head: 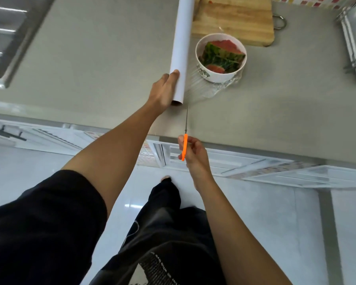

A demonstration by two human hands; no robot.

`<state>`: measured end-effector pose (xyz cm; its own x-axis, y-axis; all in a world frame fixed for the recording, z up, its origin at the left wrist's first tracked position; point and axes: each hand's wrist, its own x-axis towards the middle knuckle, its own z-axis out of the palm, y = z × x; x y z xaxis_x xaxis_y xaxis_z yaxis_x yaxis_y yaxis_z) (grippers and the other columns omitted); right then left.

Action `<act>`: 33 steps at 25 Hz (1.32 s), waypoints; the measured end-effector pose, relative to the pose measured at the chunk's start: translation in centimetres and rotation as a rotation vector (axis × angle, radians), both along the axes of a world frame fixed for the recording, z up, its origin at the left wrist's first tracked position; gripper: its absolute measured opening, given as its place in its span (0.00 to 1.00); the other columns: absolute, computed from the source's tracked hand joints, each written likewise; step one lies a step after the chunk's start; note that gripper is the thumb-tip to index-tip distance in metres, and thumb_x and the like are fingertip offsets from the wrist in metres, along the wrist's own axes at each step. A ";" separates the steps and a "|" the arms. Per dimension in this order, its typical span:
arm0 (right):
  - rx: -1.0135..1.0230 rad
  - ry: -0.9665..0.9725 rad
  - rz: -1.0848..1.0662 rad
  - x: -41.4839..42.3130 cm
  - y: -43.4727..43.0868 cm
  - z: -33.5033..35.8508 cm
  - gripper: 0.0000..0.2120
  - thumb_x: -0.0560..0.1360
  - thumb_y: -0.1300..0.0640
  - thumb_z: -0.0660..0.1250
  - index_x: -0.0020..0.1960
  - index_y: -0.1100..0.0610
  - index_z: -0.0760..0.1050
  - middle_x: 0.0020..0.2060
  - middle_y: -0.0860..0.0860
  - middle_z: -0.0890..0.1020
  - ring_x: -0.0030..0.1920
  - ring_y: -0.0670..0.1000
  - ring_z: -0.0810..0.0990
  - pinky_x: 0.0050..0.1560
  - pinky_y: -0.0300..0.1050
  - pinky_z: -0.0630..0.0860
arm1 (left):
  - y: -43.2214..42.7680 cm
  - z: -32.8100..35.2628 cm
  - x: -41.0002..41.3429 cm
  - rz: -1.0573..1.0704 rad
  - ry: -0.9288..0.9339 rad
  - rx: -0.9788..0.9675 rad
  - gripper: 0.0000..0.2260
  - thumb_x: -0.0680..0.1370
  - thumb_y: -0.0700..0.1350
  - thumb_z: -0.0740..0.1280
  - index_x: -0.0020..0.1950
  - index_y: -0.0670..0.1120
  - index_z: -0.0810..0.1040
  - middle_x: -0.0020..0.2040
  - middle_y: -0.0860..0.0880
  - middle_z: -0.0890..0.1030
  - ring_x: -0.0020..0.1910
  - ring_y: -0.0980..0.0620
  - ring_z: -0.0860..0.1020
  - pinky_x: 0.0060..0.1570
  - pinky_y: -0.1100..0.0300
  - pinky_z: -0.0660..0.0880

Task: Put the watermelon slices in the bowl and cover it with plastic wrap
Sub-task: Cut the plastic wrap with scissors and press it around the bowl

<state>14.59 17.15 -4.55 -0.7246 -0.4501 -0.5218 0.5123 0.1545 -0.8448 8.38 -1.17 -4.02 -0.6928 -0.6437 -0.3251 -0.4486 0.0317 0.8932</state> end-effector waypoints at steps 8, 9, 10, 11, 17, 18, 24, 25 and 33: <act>0.037 -0.024 0.101 -2.0 -2.5 0.7 0.14 0.73 0.46 0.67 0.51 0.55 0.73 0.30 0.37 0.80 0.30 0.33 0.77 0.25 0.26 0.68 | -0.2 -0.1 0.0 -0.025 -0.009 0.008 0.17 0.76 0.61 0.54 0.53 0.51 0.74 0.53 0.50 0.75 0.44 0.59 0.72 0.39 0.67 0.65; 0.047 -0.021 0.108 -2.3 -2.8 0.8 0.12 0.73 0.45 0.67 0.49 0.52 0.73 0.32 0.38 0.80 0.29 0.33 0.77 0.25 0.26 0.67 | -0.2 -0.1 0.0 -0.026 -0.011 0.007 0.17 0.76 0.61 0.54 0.53 0.51 0.74 0.53 0.50 0.75 0.44 0.60 0.72 0.38 0.67 0.64; 0.062 -0.017 0.114 -2.7 -3.0 0.8 0.11 0.72 0.43 0.67 0.47 0.49 0.73 0.33 0.39 0.79 0.28 0.34 0.76 0.24 0.27 0.67 | -0.2 -0.2 0.0 -0.025 -0.009 0.009 0.18 0.76 0.61 0.54 0.53 0.51 0.74 0.53 0.50 0.75 0.44 0.61 0.72 0.38 0.66 0.65; 0.070 -0.012 0.118 -3.0 -3.2 0.8 0.10 0.72 0.42 0.66 0.46 0.47 0.72 0.34 0.40 0.78 0.28 0.35 0.75 0.24 0.29 0.67 | -0.2 -0.3 0.0 -0.023 -0.007 0.014 0.18 0.76 0.61 0.54 0.53 0.51 0.75 0.53 0.50 0.75 0.44 0.61 0.72 0.38 0.66 0.65; 0.013 0.012 0.098 -4.5 -4.1 0.0 0.09 0.73 0.44 0.67 0.46 0.49 0.72 0.28 0.36 0.79 0.28 0.38 0.74 0.24 0.30 0.65 | -0.2 -0.6 0.0 -0.011 -0.023 0.021 0.19 0.76 0.61 0.54 0.46 0.48 0.75 0.43 0.53 0.75 0.39 0.57 0.72 0.37 0.59 0.66; 0.003 0.018 0.099 -4.7 -4.1 -0.2 0.09 0.73 0.45 0.67 0.47 0.49 0.72 0.28 0.37 0.79 0.28 0.38 0.74 0.24 0.30 0.65 | -0.2 -0.6 -0.1 -0.015 -0.028 0.013 0.20 0.76 0.62 0.54 0.45 0.47 0.74 0.42 0.53 0.75 0.38 0.55 0.72 0.36 0.58 0.66; -0.067 0.007 0.042 -5.4 -4.0 -1.0 0.07 0.74 0.57 0.68 0.50 0.55 0.72 0.34 0.42 0.79 0.32 0.36 0.78 0.28 0.27 0.68 | -0.7 -0.4 -0.5 -0.026 -0.036 -0.037 0.19 0.74 0.62 0.53 0.40 0.46 0.69 0.38 0.50 0.74 0.36 0.49 0.71 0.35 0.54 0.66; -0.063 0.005 0.049 -5.5 -4.0 -1.1 0.07 0.74 0.56 0.68 0.49 0.55 0.72 0.33 0.41 0.80 0.32 0.36 0.78 0.28 0.27 0.68 | -0.7 -0.4 -0.5 -0.025 -0.034 -0.035 0.19 0.74 0.62 0.53 0.39 0.47 0.68 0.37 0.50 0.73 0.36 0.49 0.70 0.36 0.54 0.66; 0.018 -0.032 0.080 -6.1 -4.2 -0.9 0.07 0.73 0.48 0.69 0.45 0.49 0.73 0.28 0.38 0.79 0.29 0.36 0.76 0.24 0.29 0.65 | -0.9 -0.6 -0.6 -0.002 0.002 0.038 0.17 0.73 0.61 0.55 0.35 0.48 0.67 0.35 0.51 0.72 0.34 0.50 0.69 0.36 0.55 0.66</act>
